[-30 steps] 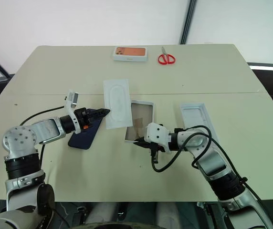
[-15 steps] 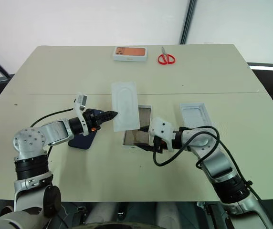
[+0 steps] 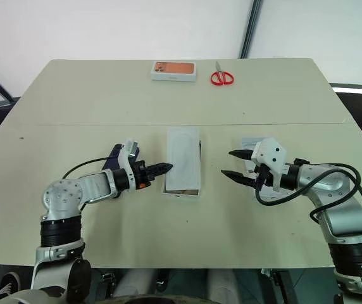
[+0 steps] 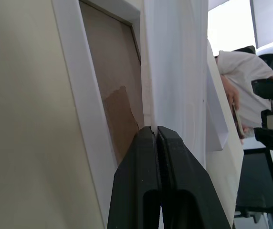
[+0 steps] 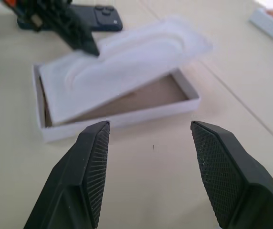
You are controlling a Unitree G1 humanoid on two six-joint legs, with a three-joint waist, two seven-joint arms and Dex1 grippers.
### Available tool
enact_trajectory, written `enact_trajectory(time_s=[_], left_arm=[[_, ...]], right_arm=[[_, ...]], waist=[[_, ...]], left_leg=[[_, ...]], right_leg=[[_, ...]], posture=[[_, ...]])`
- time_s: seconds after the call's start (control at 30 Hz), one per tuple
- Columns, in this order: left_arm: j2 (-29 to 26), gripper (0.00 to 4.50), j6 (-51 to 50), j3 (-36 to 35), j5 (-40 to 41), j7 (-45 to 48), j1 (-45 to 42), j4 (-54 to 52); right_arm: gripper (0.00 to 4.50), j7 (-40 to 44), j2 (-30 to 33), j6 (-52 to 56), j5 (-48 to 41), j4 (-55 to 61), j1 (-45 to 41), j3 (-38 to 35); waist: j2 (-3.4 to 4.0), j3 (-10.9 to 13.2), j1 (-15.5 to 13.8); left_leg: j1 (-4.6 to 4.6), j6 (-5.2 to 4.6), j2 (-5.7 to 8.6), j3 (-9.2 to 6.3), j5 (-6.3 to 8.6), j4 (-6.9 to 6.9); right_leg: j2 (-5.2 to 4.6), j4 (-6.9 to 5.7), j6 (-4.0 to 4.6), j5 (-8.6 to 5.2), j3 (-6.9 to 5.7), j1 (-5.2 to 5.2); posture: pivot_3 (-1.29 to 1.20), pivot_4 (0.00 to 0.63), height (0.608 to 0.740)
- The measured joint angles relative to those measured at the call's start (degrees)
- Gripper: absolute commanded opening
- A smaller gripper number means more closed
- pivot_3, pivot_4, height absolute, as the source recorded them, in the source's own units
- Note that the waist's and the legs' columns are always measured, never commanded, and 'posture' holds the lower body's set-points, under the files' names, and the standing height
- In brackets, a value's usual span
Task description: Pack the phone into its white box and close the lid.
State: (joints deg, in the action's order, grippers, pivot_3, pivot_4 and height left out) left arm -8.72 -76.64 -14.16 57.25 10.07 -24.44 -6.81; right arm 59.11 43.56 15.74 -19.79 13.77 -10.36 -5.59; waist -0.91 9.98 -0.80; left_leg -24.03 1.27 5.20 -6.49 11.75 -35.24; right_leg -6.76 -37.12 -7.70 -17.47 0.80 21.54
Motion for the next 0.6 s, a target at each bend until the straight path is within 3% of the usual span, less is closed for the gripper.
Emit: enact_trajectory(time_s=[0.4, 0.5, 0.6], left_arm=[[-1.2, 0.00, -0.3, 1.8, -1.4, 0.5, 0.0, 0.0], [-1.4, 0.89, -0.4, 2.1, -1.4, 1.0, 0.0, 0.0], [-1.7, 2.37, -0.3, 2.6, -1.4, 2.1, -0.4, -0.7]], right_arm=[[2.82, -1.6, -0.4, -2.7, 1.2, -0.9, 0.2, 1.0], [2.85, -1.8, -0.5, -3.6, 1.6, -1.7, 0.2, 1.0], [2.85, -1.8, -0.8, -3.9, 1.6, -1.8, 0.1, 1.9]], waist=[[0.00, 0.0, 0.1], [0.00, 0.0, 0.1], [0.01, 0.0, 0.1]], left_leg=[[0.00, 0.02, -0.01, 0.00, -0.01, -0.01], [0.00, 0.02, -0.01, 0.00, -0.01, -0.02], [0.02, 0.02, -0.01, 0.00, -0.01, -0.02]], right_leg=[[0.02, -0.02, 0.00, 0.00, 0.00, 0.01], [0.01, -0.02, 0.00, 0.00, 0.00, 0.00], [0.02, -0.02, 0.00, 0.00, 0.00, 0.00]], posture=[[0.00, 0.150, 0.740], [0.00, 0.150, 0.740], [0.00, 0.150, 0.740]])
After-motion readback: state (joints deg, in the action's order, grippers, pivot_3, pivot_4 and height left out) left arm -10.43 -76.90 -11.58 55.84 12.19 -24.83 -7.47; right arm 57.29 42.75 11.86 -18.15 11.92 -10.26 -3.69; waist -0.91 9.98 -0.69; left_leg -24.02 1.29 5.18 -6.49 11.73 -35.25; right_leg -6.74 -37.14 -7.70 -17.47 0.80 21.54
